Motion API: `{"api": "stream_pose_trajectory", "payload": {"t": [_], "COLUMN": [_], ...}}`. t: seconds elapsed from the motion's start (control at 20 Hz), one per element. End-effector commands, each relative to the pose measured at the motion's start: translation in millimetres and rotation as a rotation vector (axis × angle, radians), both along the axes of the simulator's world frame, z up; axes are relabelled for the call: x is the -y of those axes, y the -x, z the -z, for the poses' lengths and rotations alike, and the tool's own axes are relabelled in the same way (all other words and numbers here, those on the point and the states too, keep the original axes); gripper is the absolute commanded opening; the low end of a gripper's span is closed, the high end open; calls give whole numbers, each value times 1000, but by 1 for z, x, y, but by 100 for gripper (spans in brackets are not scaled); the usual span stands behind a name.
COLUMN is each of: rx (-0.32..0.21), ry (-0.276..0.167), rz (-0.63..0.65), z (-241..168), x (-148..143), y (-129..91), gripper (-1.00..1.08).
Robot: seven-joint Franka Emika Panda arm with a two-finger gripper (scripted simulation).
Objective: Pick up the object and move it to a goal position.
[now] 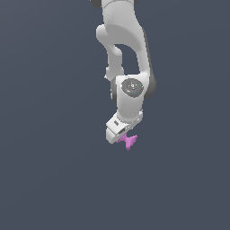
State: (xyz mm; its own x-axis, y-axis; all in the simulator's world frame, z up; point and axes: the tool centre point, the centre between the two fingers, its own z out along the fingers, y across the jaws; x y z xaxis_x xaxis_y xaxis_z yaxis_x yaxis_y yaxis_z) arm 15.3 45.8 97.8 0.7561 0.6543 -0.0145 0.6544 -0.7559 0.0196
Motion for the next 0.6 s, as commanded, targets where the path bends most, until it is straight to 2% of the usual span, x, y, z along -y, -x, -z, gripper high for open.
{"api": "stream_pose_trajectory", "payload": {"t": [0.0, 0.25, 0.55], "rx": [2, 5, 7], "ry": [-3, -8, -12], "rz": [-70, -169, -230], "z": [7, 16, 22], "x": [-6, -15, -21], "y": [-1, -3, -4], "gripper": [108, 108, 108]}}
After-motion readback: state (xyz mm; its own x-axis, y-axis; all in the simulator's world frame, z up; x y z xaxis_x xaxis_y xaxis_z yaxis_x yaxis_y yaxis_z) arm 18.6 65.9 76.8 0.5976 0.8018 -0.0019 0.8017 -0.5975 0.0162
